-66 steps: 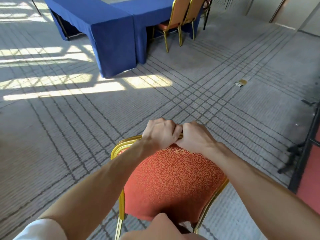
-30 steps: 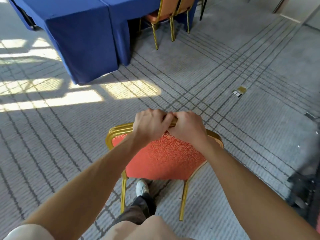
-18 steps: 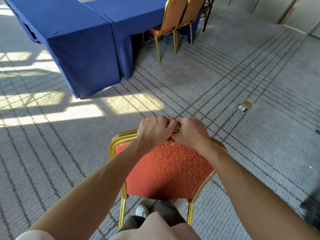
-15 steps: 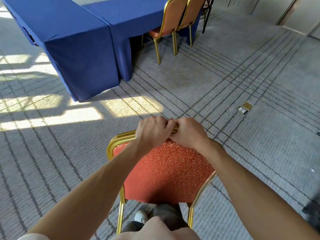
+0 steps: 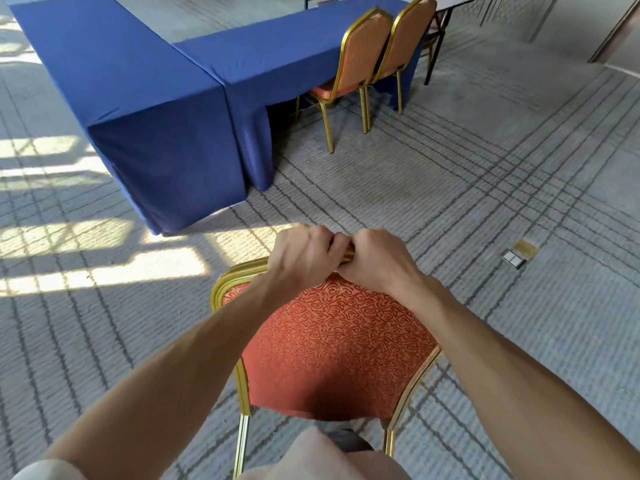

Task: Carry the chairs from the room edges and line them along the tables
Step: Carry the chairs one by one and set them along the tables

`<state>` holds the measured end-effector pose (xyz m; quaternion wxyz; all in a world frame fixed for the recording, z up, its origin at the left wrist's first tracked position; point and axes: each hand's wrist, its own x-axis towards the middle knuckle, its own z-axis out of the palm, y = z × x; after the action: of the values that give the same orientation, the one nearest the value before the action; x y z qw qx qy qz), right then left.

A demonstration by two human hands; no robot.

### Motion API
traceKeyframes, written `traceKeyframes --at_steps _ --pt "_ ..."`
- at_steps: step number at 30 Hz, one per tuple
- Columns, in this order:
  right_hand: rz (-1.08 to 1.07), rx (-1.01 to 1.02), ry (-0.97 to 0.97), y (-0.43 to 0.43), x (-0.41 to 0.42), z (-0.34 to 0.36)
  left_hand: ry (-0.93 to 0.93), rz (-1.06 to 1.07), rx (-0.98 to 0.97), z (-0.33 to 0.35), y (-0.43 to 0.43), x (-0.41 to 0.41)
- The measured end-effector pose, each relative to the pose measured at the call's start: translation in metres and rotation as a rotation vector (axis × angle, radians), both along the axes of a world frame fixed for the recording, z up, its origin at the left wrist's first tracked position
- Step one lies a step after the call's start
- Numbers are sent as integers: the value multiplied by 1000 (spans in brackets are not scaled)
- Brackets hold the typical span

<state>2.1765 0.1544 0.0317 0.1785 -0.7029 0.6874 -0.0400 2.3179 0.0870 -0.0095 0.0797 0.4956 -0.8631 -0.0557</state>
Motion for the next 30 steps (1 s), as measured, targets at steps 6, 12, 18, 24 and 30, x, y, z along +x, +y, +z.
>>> traceKeyframes --at_steps 6,12,18,24,30 --pt "30 -70 12 -60 -26 2 38 21 -43 6 -58 -23" --pt "55 43 50 -102 -51 -43 -3 28 59 -46 -91 -46" --pt "89 53 71 -153 -75 -75 161 60 185 -77 -121 -68" --pt "81 13 103 -215 -115 -74 238 46 63 -73 -177 -104" --pt "39 -90 100 -297 -135 -65 231 73 -21 -50 -264 -126"
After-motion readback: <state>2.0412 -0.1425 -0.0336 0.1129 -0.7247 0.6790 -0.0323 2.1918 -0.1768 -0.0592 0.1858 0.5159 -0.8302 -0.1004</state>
